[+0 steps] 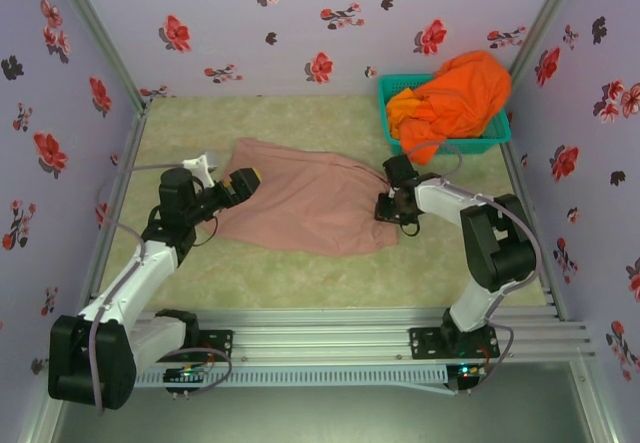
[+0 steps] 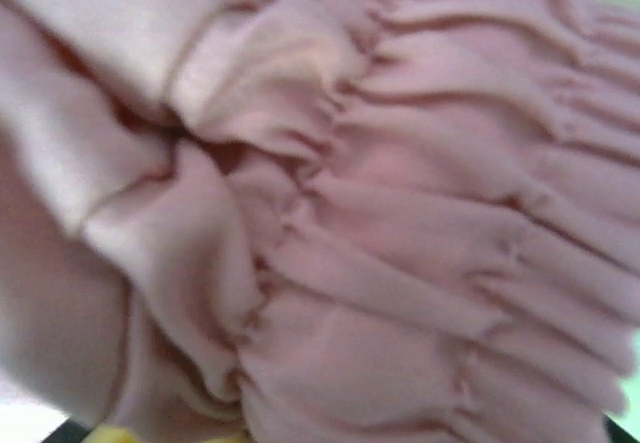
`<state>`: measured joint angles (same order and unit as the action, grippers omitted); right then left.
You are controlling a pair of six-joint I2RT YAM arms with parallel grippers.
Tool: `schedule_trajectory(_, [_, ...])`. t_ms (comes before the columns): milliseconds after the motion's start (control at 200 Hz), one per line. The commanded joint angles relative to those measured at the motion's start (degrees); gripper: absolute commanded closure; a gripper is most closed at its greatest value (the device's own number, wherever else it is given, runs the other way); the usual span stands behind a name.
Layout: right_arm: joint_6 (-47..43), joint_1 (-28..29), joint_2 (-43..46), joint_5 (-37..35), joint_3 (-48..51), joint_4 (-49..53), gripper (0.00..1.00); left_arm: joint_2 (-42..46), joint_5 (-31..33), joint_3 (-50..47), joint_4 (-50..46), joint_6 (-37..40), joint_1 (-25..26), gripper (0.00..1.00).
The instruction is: Fold and stack the shorts
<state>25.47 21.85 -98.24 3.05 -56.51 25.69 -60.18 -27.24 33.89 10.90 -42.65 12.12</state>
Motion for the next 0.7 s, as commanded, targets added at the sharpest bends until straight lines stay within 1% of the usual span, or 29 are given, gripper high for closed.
schedule_trajectory(0, [-2.5,0.5,-2.8,-3.9,-1.3,3.3,0.78,-0.4,-0.5,-0.4,1.6,2.0,0.4,0.01])
schedule_trajectory(140, [-4.3,0.5,-5.0,-5.0,-2.7,5.0,0.93,-0.4,-0.4,-0.4,1.3,2.1,0.4,0.01])
schedule_trajectory(300, [-6.3,0.5,-5.0,-8.9,-4.3,7.4,1.0,-0.3,-0.3,-0.2,0.9,2.6,0.4,0.01])
schedule_trajectory(475, [-9.2,0.5,-1.3,-11.8,-6.2,12.0,1.0,-0.1,-0.2,-0.4,0.6,2.7,0.4,0.01])
schedule_trajectory(695, [-14.2,0.3,4.7,-18.3,-9.5,20.1,1.0,0.2,0.0,-0.7,0.9,2.5,0.4,0.01])
